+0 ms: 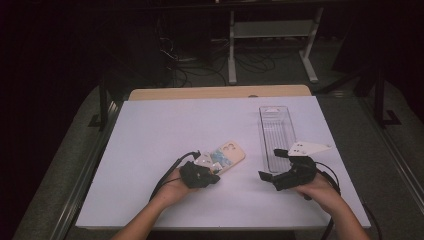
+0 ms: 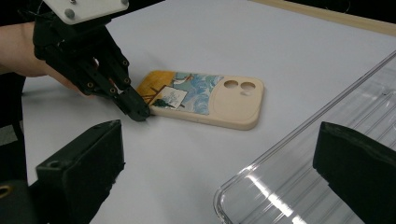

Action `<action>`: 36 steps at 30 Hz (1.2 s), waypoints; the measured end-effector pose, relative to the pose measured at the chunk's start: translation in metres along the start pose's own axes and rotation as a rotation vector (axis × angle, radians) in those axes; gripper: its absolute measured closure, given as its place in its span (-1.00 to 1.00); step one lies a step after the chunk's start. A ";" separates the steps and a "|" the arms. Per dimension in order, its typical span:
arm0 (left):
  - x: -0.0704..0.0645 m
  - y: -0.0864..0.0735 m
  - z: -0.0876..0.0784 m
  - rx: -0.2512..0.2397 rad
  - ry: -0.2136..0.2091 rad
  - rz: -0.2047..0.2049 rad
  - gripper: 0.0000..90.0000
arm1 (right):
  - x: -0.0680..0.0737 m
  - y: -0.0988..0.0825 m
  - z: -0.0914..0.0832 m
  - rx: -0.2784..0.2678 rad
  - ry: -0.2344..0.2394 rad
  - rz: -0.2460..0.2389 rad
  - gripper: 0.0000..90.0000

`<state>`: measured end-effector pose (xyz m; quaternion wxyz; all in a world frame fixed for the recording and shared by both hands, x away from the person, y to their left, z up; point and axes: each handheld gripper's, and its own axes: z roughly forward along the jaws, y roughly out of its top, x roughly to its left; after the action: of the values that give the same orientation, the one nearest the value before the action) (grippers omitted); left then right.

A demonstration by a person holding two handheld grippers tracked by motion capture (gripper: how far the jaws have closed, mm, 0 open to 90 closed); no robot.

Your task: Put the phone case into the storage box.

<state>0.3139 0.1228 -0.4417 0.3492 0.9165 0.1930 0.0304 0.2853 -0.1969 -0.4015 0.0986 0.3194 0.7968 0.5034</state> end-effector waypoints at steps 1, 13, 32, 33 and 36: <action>0.001 0.000 0.000 -0.002 -0.002 -0.005 0.99 | 0.000 0.000 0.000 -0.002 -0.001 -0.005 -0.97; 0.004 0.003 -0.030 -0.103 -0.052 -0.020 0.69 | 0.000 0.000 0.000 0.000 0.000 0.000 -0.97; 0.010 -0.046 -0.097 -0.221 0.053 -0.067 -0.43 | -0.001 0.000 0.000 -0.002 -0.006 -0.008 -0.96; 0.010 -0.048 -0.100 -0.215 0.062 -0.064 -0.46 | -0.001 0.000 0.000 -0.002 -0.006 -0.007 -0.96; 0.009 -0.055 -0.105 -0.234 0.079 -0.080 -0.56 | 0.000 0.000 0.000 -0.001 -0.005 -0.006 -0.96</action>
<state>0.2844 0.2297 -0.3993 0.4468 0.8590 0.2384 0.0750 0.2859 -0.1968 -0.4016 0.1022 0.3184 0.7973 0.5026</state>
